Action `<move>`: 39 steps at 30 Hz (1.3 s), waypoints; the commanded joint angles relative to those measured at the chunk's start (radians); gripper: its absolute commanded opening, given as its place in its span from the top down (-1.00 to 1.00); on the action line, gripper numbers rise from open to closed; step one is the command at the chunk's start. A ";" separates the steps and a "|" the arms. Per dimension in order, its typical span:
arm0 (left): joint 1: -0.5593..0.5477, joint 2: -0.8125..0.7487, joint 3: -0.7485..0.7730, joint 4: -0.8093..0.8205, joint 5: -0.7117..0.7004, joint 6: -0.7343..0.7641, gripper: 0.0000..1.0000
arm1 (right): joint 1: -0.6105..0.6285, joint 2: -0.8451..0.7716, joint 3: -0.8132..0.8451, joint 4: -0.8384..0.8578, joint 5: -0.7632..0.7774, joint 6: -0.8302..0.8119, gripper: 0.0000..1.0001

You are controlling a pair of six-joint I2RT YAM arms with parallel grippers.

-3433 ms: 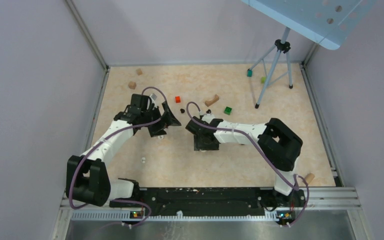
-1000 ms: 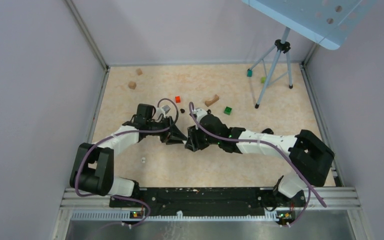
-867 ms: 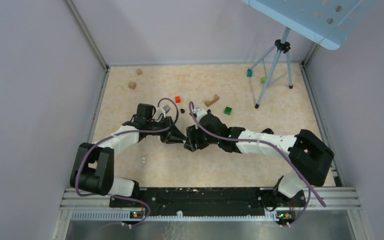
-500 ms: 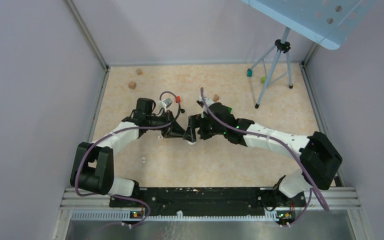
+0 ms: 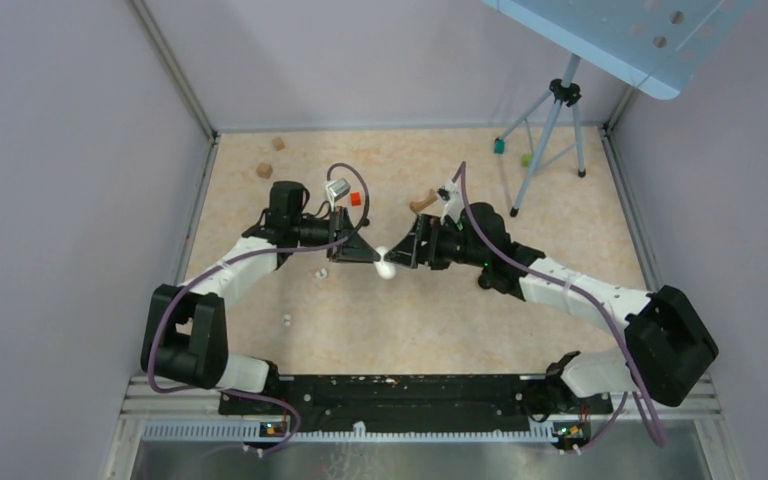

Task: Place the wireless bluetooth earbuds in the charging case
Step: Open the charging case to the charging case.

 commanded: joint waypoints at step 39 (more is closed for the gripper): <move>0.000 -0.066 -0.004 0.170 0.086 -0.073 1.00 | -0.125 -0.007 -0.108 0.396 -0.314 0.133 -0.66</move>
